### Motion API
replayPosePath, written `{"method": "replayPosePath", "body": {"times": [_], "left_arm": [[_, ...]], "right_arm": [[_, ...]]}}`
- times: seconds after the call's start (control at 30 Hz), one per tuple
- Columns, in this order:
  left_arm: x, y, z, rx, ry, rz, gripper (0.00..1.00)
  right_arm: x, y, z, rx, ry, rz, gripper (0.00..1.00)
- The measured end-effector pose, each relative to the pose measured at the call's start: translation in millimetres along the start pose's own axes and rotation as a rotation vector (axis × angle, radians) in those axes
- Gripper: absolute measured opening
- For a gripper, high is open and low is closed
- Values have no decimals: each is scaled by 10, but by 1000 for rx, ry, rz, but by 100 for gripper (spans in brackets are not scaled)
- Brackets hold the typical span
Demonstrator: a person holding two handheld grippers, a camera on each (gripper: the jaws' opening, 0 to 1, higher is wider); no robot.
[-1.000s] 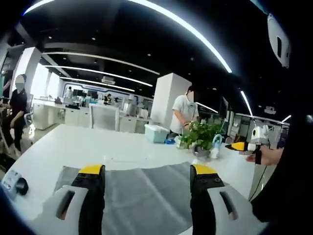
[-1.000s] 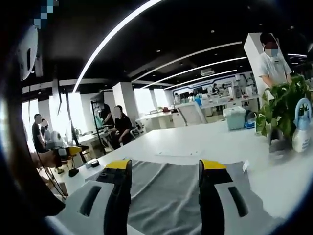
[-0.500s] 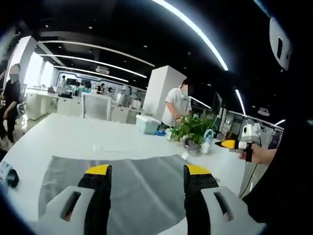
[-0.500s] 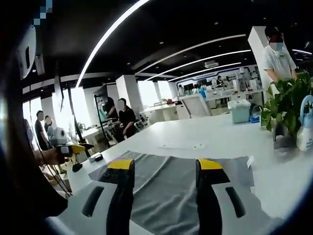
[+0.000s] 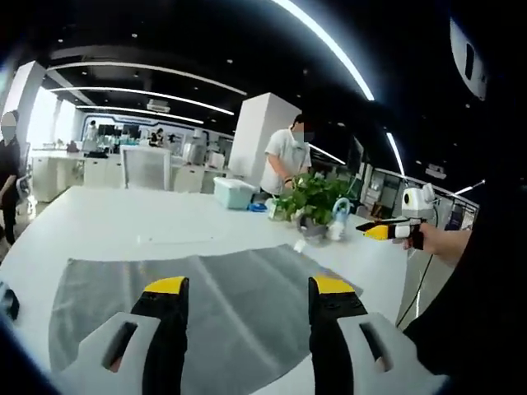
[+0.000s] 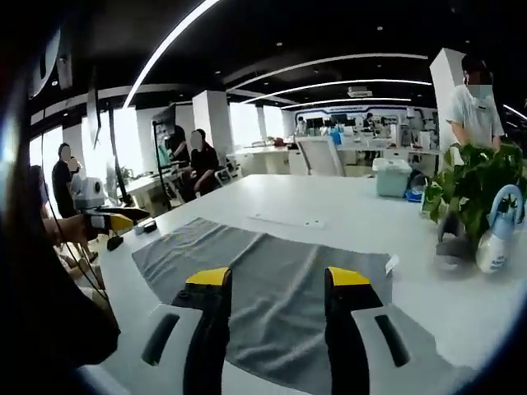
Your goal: Fold the towel on the table until its edges align and the towel forms a compact rectangular stack.
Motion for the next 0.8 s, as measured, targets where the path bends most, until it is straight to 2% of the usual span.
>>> {"method": "replayPosePath", "body": {"times": [0.27, 0.43, 0.67, 0.73, 0.8], "left_arm": [[40, -292, -145, -4, -3, -7, 60], [11, -528, -178, 31, -1, -8, 59], [-88, -774, -158, 71, 2, 13, 58], [-108, -835, -145, 63, 9, 21, 58], [-124, -853, -164, 38, 25, 14, 58]], "right_arm": [[80, -351, 297, -56, 13, 8, 41], [91, -544, 396, -59, 23, -14, 41], [41, -650, 441, -62, -4, -45, 37], [7, -634, 455, -64, -6, -57, 37], [-20, -580, 465, -35, 8, -21, 37]]}}
Point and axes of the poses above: the point that each gripper's makers call its tool centre point, and the gripper's own axes: z roughly backward along the fingers, y roughly to its left, x roughly out of its top, the point moved 5 cm from there along z, roughly backward along the fingers, and after that the axes turned 8 degrees about -z, right-handed, at the moved point
